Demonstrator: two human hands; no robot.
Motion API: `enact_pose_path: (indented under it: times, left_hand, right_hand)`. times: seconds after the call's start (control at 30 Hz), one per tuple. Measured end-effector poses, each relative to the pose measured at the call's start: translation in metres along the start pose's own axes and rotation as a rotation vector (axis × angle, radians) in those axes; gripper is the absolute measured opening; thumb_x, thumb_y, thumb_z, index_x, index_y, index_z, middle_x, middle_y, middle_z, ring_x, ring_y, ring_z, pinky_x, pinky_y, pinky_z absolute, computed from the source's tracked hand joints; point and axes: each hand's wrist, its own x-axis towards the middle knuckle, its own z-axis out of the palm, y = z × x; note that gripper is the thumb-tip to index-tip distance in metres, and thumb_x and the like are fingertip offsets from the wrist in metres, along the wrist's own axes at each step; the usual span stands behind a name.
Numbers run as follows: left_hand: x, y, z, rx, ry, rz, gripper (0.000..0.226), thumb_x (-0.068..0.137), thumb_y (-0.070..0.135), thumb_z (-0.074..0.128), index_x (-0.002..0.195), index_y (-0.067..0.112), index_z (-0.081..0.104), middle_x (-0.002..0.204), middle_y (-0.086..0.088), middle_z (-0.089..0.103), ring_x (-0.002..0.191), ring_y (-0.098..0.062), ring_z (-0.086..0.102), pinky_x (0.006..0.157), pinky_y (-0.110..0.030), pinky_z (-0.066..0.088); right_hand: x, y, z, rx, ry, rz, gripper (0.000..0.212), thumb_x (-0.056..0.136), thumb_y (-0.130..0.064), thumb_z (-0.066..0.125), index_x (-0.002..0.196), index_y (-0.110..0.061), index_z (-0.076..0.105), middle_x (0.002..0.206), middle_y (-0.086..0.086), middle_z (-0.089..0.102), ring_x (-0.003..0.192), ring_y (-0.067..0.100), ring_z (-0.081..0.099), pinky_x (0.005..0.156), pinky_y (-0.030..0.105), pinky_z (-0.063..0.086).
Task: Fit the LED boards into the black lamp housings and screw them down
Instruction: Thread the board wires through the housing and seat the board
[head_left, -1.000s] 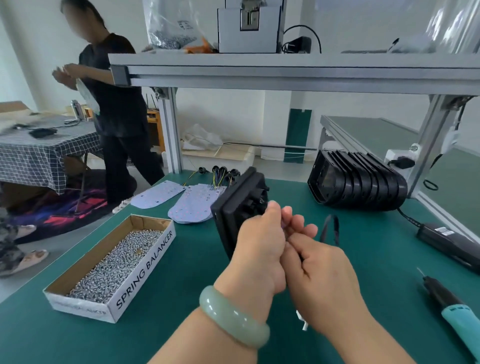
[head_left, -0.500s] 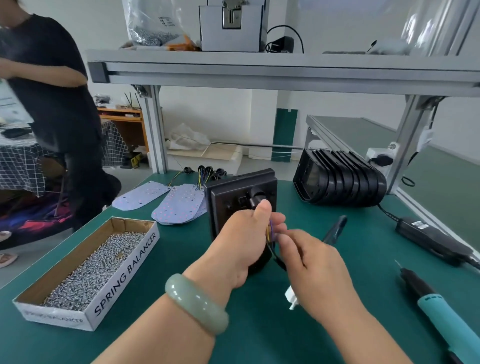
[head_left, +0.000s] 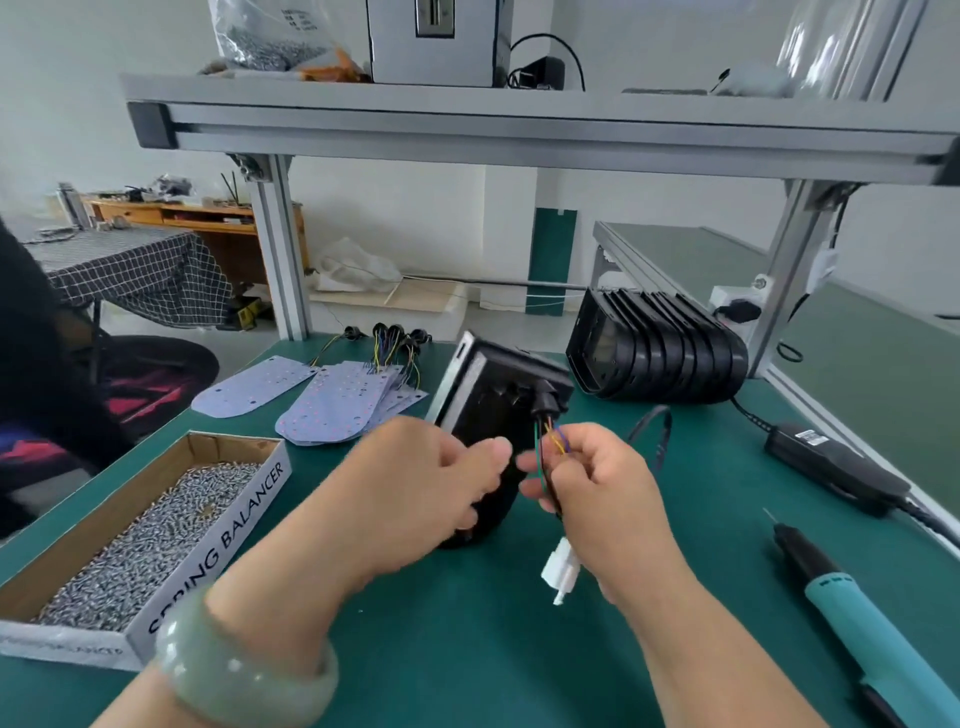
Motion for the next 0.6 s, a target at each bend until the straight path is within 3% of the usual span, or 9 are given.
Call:
enact_pose_path:
  times: [0.03, 0.07, 0.13, 0.2, 0.23, 0.3, 0.37, 0.47, 0.6]
  left_hand:
    - [-0.005, -0.001, -0.004, 0.09, 0.207, 0.077, 0.044, 0.077, 0.062, 0.057, 0.064, 0.021, 0.063, 0.056, 0.017, 0.064, 0.05, -0.001, 0.057, 0.056, -0.013, 0.05]
    - [-0.01, -0.001, -0.007, 0.122, 0.442, 0.157, 0.043, 0.074, 0.065, 0.06, 0.063, 0.024, 0.062, 0.052, 0.017, 0.06, 0.049, 0.0, 0.054, 0.048, -0.009, 0.041]
    - [-0.007, -0.003, -0.009, 0.01, 0.667, 0.241, 0.045, 0.06, 0.075, 0.067, 0.075, 0.033, 0.059, 0.069, 0.017, 0.06, 0.065, 0.002, 0.055, 0.056, -0.009, 0.035]
    - [0.003, -0.003, -0.009, -0.105, 0.506, 0.196, 0.071, 0.053, 0.072, 0.068, 0.112, 0.036, 0.054, 0.101, 0.024, 0.058, 0.091, 0.007, 0.055, 0.077, -0.014, 0.039]
    - [0.007, -0.003, -0.008, -0.15, 0.378, 0.189, 0.071, 0.058, 0.066, 0.072, 0.118, 0.036, 0.052, 0.102, 0.027, 0.057, 0.095, 0.011, 0.054, 0.082, -0.013, 0.038]
    - [0.013, -0.001, -0.003, -0.182, 0.204, 0.232, 0.038, 0.067, 0.05, 0.079, 0.096, 0.033, 0.061, 0.084, 0.026, 0.067, 0.08, 0.013, 0.059, 0.072, -0.007, 0.043]
    - [0.015, -0.002, 0.008, -0.135, 0.196, 0.27, 0.021, 0.069, 0.036, 0.077, 0.085, 0.029, 0.065, 0.079, 0.022, 0.07, 0.073, 0.006, 0.063, 0.065, -0.009, 0.047]
    - [0.014, -0.007, 0.022, -0.124, 0.274, 0.281, 0.014, 0.079, 0.021, 0.072, 0.091, 0.025, 0.067, 0.079, 0.016, 0.071, 0.075, 0.001, 0.064, 0.069, -0.016, 0.05]
    - [0.011, -0.012, 0.028, -0.16, 0.298, 0.281, 0.01, 0.08, 0.019, 0.07, 0.086, 0.025, 0.066, 0.077, 0.014, 0.071, 0.071, -0.004, 0.064, 0.064, -0.015, 0.05]
  right_hand:
    - [0.0, 0.0, -0.001, 0.016, -0.01, 0.006, 0.021, 0.097, -0.008, 0.047, 0.086, -0.02, 0.06, 0.084, -0.01, 0.073, 0.052, 0.005, 0.06, 0.057, 0.022, 0.048]
    - [0.0, 0.0, -0.002, 0.023, -0.017, 0.0, 0.021, 0.097, -0.007, 0.045, 0.089, -0.02, 0.06, 0.089, -0.014, 0.073, 0.046, 0.004, 0.054, 0.052, 0.02, 0.045]
    - [0.0, -0.001, -0.003, 0.019, -0.023, -0.042, 0.024, 0.095, -0.004, 0.045, 0.088, -0.019, 0.062, 0.083, -0.02, 0.072, 0.04, 0.001, 0.041, 0.044, 0.014, 0.036]
    - [0.0, -0.001, -0.003, 0.019, -0.022, -0.092, 0.026, 0.091, -0.004, 0.046, 0.085, -0.019, 0.066, 0.057, -0.018, 0.063, 0.037, 0.002, 0.036, 0.04, 0.011, 0.028]
    - [-0.001, -0.002, -0.003, 0.032, -0.017, -0.107, 0.025, 0.089, -0.009, 0.046, 0.083, -0.019, 0.068, 0.046, -0.017, 0.051, 0.036, 0.003, 0.034, 0.04, 0.011, 0.026]
    - [-0.002, -0.003, -0.003, 0.075, -0.006, -0.132, 0.019, 0.088, -0.02, 0.051, 0.08, -0.018, 0.068, 0.044, -0.015, 0.043, 0.041, 0.002, 0.036, 0.042, 0.011, 0.028]
    - [-0.001, -0.001, -0.003, 0.067, 0.028, -0.163, 0.015, 0.092, -0.027, 0.059, 0.081, -0.019, 0.066, 0.058, -0.011, 0.056, 0.053, 0.001, 0.045, 0.051, 0.012, 0.036]
    - [0.0, 0.003, -0.001, 0.081, 0.089, -0.125, 0.013, 0.085, -0.034, 0.066, 0.092, -0.024, 0.061, 0.078, -0.006, 0.07, 0.056, -0.002, 0.051, 0.058, 0.014, 0.042]
    - [-0.002, -0.001, -0.001, 0.246, 0.08, -0.109, 0.009, 0.085, -0.021, 0.07, 0.094, -0.018, 0.068, 0.077, -0.001, 0.074, 0.066, 0.002, 0.065, 0.065, 0.018, 0.053]
